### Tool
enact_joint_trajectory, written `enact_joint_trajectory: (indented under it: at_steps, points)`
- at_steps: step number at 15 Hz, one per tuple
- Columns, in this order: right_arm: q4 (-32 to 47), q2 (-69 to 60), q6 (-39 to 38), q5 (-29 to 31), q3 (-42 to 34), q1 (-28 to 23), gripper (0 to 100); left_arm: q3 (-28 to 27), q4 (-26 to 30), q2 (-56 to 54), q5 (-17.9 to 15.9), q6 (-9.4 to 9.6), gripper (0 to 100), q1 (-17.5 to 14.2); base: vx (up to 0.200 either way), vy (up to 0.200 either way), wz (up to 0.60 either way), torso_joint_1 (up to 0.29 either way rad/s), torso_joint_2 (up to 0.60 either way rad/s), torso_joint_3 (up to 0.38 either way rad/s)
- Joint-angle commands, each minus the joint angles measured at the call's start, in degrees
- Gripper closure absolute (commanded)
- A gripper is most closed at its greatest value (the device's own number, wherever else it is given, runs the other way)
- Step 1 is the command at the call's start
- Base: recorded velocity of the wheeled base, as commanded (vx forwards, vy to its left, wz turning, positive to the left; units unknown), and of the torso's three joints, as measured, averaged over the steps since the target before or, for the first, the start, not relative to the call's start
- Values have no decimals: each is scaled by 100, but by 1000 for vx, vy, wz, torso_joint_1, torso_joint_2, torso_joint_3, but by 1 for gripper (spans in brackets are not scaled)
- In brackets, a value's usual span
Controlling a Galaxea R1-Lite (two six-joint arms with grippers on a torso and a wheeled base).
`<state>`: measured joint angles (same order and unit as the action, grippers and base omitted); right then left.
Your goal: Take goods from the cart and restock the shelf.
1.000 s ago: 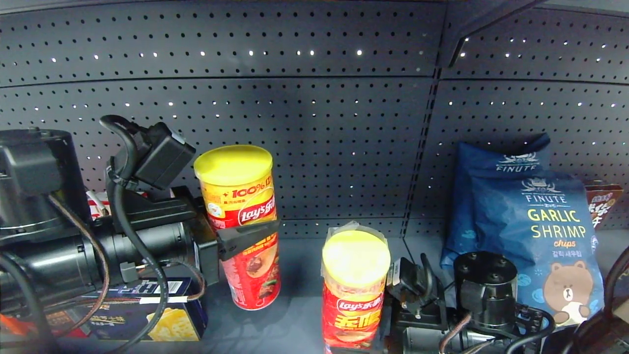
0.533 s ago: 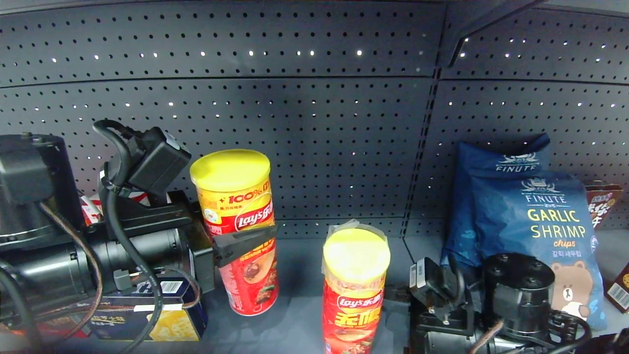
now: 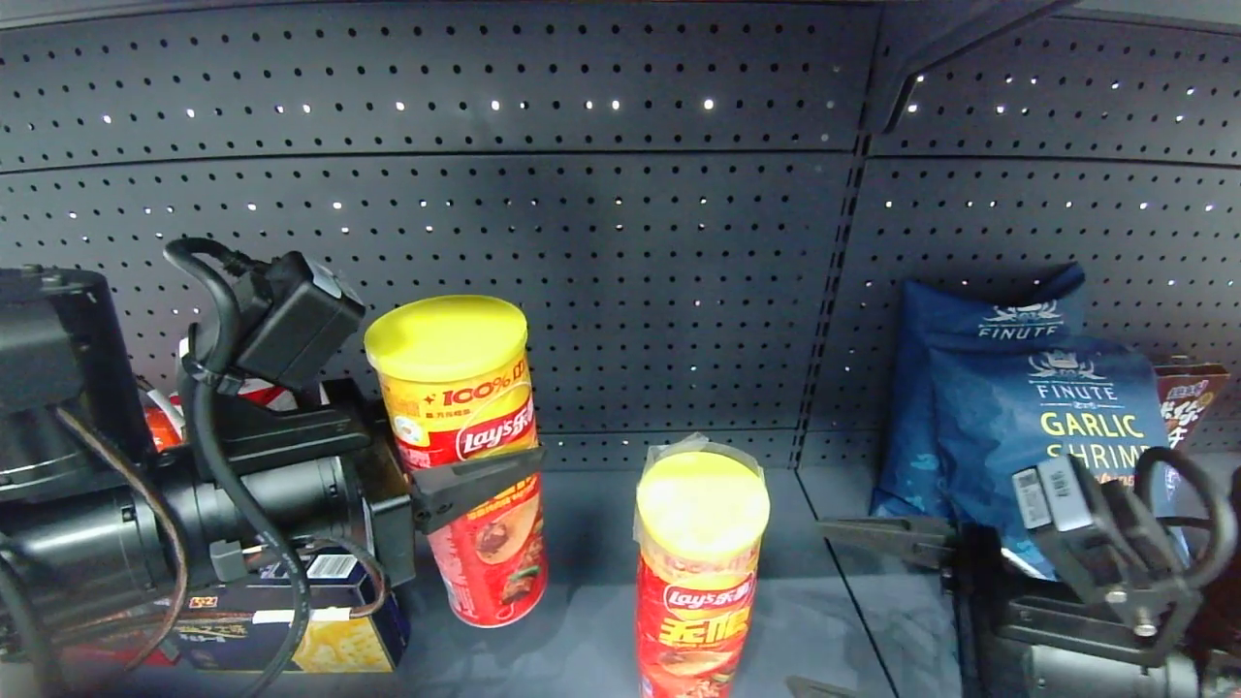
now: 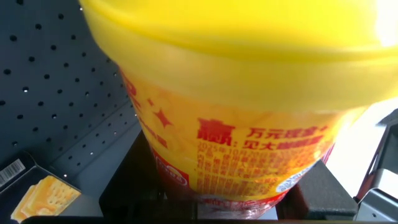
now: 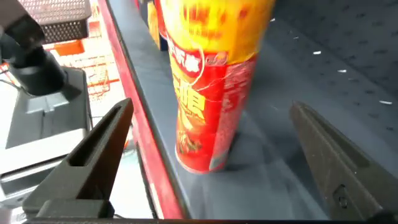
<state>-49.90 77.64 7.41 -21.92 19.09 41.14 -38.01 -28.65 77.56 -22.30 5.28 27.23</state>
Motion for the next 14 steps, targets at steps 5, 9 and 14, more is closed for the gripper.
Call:
enact_joint_trajectory:
  at_steps: [5,9,14]
  points:
    - [2072,-3071,-425,2746,-468,-361,0,241,-53,-100,15,-1,100,19,0,0,0,0,0,0]
    - [2599,-3853,-416,2842,-881,-1583,0,365,-53,-153,15,-1,100,10,0,0,0,0,0,0]
    - [2687,-4873,-390,3695,-1575,-3130,0,461,-88,-171,-20,-1,100,1,0,0,0,0,0,0]
